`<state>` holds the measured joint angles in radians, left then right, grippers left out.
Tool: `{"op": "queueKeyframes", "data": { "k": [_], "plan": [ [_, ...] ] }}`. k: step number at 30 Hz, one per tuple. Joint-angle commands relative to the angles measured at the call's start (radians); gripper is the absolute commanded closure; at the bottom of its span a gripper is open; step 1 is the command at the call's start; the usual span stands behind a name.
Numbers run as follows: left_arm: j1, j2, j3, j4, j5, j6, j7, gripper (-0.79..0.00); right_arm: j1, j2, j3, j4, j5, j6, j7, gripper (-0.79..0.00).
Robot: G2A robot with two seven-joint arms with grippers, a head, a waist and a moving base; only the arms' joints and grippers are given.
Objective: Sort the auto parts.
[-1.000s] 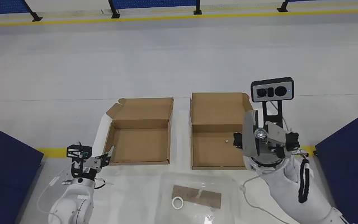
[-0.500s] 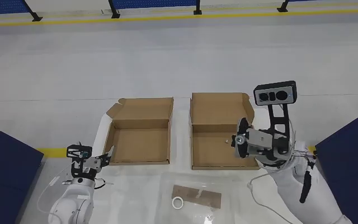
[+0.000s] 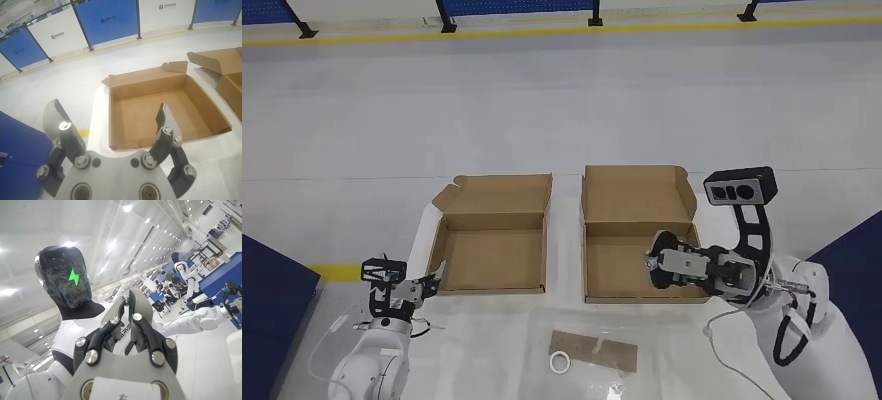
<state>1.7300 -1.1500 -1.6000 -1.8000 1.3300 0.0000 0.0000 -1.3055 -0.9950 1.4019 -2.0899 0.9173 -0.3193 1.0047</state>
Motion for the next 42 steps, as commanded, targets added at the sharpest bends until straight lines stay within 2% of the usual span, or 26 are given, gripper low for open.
{"op": "queueKeyframes", "data": {
  "k": [1,9,15,20,31,32,37,42],
  "plan": [
    [0.0,0.0,0.0,0.0,0.0,0.0,0.0,-0.785,0.002,0.004,0.014,-0.001,-0.072,0.029,-0.003,0.0],
    [0.0,0.0,0.0,0.0,0.0,0.0,0.0,-0.785,-0.028,0.027,0.101,0.008,-0.347,0.183,0.075,0.0],
    [0.0,0.0,0.0,0.0,0.0,0.0,0.0,-0.785,-0.042,0.043,0.112,0.019,-0.591,0.258,0.127,0.0],
    [0.0,0.0,0.0,0.0,0.0,0.0,0.0,-0.785,-0.03,0.047,0.066,0.043,-0.697,0.271,0.154,0.0],
    [0.0,0.0,0.0,0.0,0.0,0.0,0.0,-0.785,-0.031,0.047,0.065,0.042,-0.699,0.27,0.149,0.0],
    [0.0,0.0,0.0,0.0,0.0,0.0,0.0,-0.785,-0.031,0.048,0.059,0.04,-0.736,0.273,0.147,0.0],
    [0.0,0.0,0.0,0.0,0.0,0.0,0.0,-0.785,0.025,0.056,0.012,0.052,-0.971,0.322,0.159,0.0],
    [0.0,0.0,0.0,0.0,0.0,0.0,0.0,-0.785,0.123,0.054,-0.069,0.118,-1.112,0.355,0.168,0.0]
  ]
}}
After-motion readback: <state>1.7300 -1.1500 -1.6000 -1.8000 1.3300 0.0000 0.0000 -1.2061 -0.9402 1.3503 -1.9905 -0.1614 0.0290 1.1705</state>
